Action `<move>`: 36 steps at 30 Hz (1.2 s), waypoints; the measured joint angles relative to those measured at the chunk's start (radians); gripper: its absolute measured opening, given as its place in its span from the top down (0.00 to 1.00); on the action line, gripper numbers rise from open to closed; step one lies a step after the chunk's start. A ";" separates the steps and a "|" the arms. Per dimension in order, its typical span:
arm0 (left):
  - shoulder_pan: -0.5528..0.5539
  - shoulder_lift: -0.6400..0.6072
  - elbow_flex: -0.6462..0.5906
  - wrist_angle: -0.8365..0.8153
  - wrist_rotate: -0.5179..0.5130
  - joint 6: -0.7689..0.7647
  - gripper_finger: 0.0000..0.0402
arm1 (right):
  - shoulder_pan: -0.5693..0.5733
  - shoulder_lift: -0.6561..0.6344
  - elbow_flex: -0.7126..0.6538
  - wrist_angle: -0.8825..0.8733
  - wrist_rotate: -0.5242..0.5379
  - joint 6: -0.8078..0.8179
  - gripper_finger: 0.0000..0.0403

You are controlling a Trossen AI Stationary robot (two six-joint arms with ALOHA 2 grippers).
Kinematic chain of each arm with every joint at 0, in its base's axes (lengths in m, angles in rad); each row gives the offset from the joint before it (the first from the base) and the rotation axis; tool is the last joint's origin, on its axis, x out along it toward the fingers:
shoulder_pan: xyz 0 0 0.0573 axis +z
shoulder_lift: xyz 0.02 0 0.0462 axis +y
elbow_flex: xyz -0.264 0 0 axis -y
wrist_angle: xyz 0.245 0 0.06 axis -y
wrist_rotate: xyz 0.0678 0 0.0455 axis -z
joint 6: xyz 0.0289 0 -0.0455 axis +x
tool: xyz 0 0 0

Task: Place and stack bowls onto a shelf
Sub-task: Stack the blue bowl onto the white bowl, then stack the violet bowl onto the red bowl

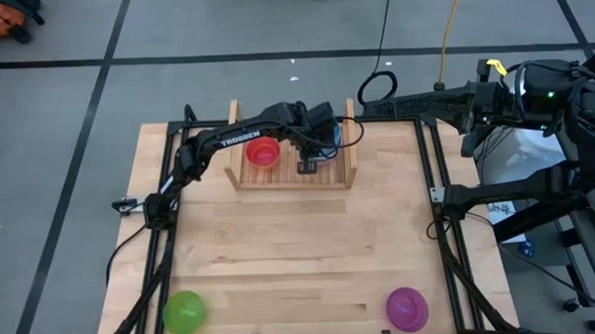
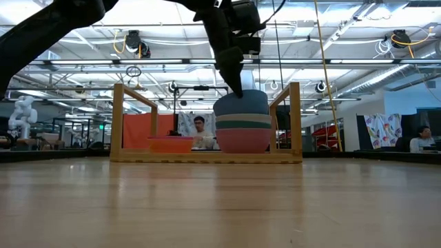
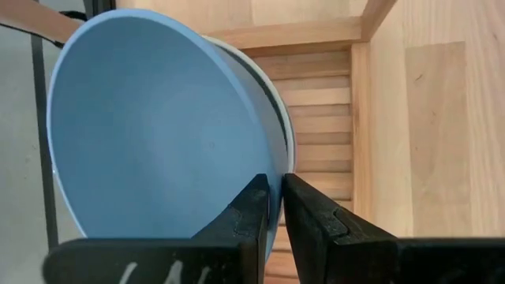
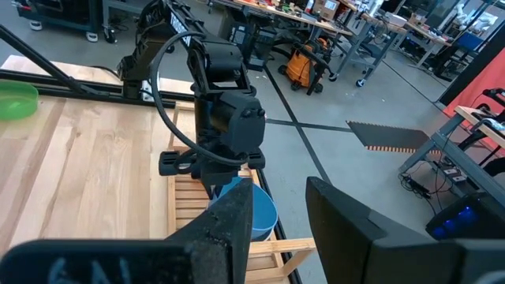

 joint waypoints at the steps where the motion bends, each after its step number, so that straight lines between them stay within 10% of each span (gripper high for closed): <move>1: 0.000 0.000 0.000 0.003 0.000 0.000 0.89 | 0.000 0.000 0.000 0.000 0.000 0.000 0.72; 28: 0.005 0.008 0.000 0.014 0.038 -0.059 0.97 | 0.000 0.000 0.000 0.000 0.000 0.000 0.72; 36: 0.005 0.008 0.000 -0.004 0.032 -0.057 0.83 | 0.000 0.000 0.000 -0.001 0.000 0.007 0.72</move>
